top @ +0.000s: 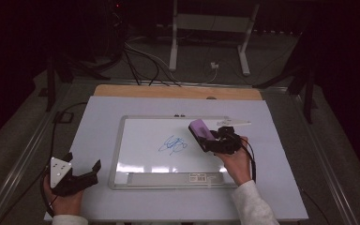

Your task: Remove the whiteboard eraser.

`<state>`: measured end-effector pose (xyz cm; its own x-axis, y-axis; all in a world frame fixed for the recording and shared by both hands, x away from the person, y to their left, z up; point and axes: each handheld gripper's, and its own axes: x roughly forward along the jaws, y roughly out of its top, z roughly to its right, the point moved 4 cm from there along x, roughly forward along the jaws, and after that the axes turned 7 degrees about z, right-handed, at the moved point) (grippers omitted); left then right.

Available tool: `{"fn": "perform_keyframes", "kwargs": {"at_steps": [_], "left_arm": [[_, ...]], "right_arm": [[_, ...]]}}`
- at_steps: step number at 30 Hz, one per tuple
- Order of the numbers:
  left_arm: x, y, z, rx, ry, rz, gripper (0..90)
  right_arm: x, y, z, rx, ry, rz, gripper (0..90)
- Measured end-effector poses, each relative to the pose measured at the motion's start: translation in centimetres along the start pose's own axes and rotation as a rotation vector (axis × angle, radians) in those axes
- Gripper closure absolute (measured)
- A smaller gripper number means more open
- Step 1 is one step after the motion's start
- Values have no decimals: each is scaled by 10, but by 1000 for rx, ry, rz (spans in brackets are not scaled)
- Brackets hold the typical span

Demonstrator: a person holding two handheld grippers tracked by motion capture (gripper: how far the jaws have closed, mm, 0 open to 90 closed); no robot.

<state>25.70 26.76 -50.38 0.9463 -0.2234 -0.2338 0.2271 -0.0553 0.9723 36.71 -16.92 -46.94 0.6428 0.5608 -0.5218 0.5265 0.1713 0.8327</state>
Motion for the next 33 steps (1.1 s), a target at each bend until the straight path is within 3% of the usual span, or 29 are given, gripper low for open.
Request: {"fn": "perform_keyframes", "kwargs": {"at_steps": [11, 23, 33], "left_arm": [[0, 0, 0, 0, -2, 0, 10], [0, 0, 0, 1, -3, 0, 10], [0, 0, 0, 1, -5, 0, 10]], "right_arm": [[22, -6, -1, -50, -36, -41, 412], [39, -10, 6, -69, -86, -74, 412], [55, -20, 6, -124, -133, -123, 412]]}}
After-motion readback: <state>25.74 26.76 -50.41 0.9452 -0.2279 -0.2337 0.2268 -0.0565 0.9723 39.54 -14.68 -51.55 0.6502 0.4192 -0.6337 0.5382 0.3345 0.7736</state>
